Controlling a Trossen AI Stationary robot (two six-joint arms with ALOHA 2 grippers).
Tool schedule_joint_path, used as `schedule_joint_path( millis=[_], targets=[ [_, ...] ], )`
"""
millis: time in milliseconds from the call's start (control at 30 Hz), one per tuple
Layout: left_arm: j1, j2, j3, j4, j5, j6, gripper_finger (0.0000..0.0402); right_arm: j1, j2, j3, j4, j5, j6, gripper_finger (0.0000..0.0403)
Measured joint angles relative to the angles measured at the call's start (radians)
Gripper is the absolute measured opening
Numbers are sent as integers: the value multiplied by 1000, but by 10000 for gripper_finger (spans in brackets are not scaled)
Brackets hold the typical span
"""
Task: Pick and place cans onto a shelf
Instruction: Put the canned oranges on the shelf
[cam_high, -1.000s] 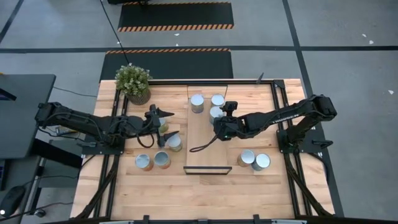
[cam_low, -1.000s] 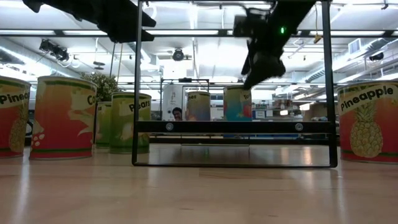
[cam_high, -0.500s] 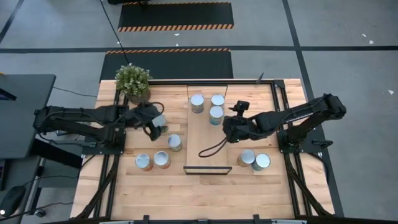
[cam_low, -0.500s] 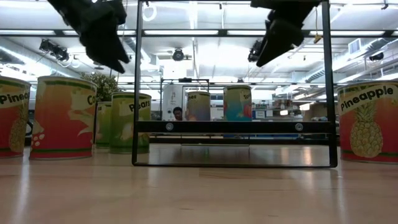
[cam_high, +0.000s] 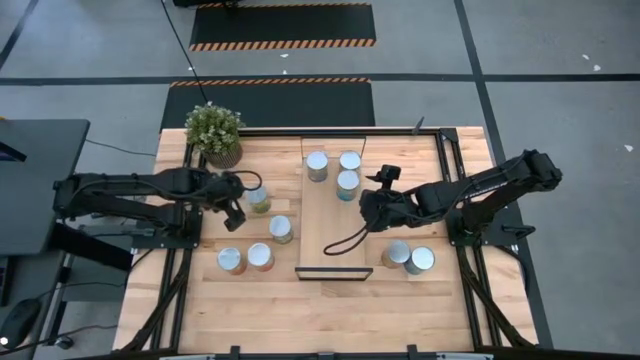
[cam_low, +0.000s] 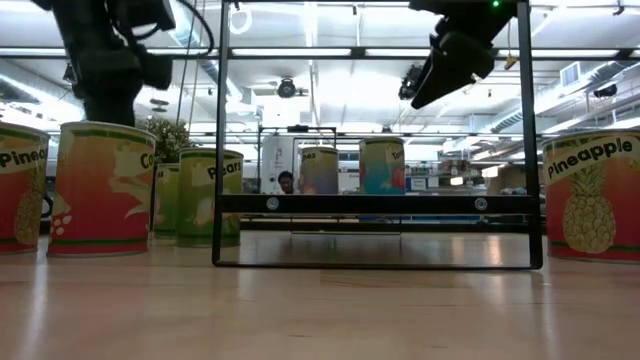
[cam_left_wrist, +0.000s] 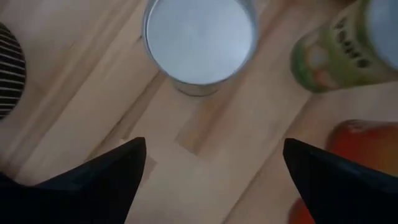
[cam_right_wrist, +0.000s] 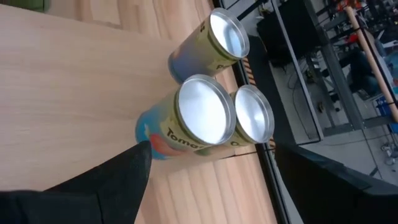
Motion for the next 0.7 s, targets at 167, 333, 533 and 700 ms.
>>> schedule_joint_path(
  millis=[167, 333, 533, 700],
  targets=[
    [49, 37, -38, 116, -24, 133, 385, 0, 0, 0, 65, 0, -44, 348],
    [113, 123, -39, 143, 1, 205, 385, 0, 0, 0, 91, -16, -71, 348],
    [189, 245, -37, 160, 83, 253, 385, 0, 0, 0, 102, -27, -80, 348],
    [197, 309, -8, 205, 90, 301, 385, 0, 0, 0, 103, -35, -79, 348]
  ],
)
